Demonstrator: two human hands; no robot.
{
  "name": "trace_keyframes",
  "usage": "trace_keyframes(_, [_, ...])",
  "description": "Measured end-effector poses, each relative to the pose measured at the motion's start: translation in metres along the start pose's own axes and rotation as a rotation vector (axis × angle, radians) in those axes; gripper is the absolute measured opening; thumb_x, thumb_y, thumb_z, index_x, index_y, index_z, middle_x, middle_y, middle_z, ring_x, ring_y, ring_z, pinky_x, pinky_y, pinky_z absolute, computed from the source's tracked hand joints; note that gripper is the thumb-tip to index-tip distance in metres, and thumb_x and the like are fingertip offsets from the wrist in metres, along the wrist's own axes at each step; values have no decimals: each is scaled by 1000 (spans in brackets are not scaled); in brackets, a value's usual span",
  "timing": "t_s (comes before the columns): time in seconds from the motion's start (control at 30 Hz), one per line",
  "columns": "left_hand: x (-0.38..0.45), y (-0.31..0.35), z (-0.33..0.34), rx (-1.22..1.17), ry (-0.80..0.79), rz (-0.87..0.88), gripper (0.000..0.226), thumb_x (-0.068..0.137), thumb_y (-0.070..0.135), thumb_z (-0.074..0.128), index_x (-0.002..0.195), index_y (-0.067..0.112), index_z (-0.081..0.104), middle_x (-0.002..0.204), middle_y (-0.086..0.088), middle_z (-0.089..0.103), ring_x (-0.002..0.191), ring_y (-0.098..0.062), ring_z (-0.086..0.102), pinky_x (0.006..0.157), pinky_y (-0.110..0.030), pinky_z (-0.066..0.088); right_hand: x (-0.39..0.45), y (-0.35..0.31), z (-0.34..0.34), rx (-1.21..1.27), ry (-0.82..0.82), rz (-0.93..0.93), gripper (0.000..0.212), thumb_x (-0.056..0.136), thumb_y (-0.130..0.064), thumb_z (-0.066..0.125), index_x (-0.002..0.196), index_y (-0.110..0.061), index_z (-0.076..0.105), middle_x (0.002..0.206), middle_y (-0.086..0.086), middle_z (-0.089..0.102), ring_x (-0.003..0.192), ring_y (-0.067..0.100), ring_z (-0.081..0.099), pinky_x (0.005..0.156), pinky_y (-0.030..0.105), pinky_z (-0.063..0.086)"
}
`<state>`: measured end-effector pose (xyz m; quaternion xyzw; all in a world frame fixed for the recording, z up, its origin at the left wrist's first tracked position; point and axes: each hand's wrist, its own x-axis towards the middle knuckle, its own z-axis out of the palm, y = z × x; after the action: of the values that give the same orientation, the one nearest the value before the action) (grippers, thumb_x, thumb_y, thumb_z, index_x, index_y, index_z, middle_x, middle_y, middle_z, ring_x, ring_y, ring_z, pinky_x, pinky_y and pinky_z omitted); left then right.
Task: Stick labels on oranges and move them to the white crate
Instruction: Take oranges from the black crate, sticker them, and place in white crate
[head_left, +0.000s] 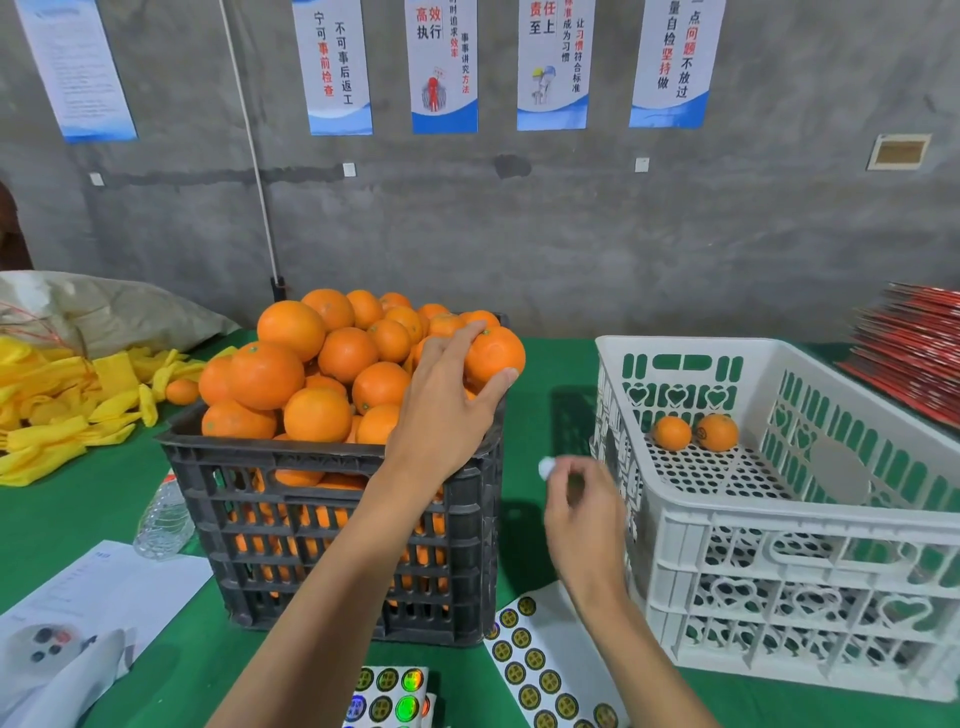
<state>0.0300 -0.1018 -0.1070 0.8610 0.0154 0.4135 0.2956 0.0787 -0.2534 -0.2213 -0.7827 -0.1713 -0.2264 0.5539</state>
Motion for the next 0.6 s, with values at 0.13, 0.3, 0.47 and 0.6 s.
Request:
trace_keyframes(0.13, [0,0,1,2,24,22,62,96,50,63,151,28,42,120,0,50,96,-12,52,87,-22,44,56,-71,-6,43,188,-133,15,101,-19,55,94,-15,67,95,-1,62,77,6,57,75,26,46])
trace_keyframes(0.3, [2,-5,3,-3,14,41,60,97,46,64,151,30,40,121,1,48,90,-3,51,80,-8,39,76,-102,-10,85,44,-300,15,99,-17,61,100,-9,74,100,2,66,86,13,63,81,36,52])
trace_keyframes(0.47, [4,-3,2,-55,31,49,60,95,29,71,148,31,43,122,1,45,100,-9,53,84,-10,46,63,-102,-13,91,-52,-243,39,96,-43,66,125,-17,67,118,-2,64,104,12,64,84,21,53])
trace_keyframes(0.6, [5,11,-5,-117,-67,196,57,88,6,74,141,16,55,120,-4,57,101,-17,60,91,-34,53,76,-110,-26,-88,-52,-92,68,85,-52,75,138,-15,54,132,7,61,121,27,57,99,42,47])
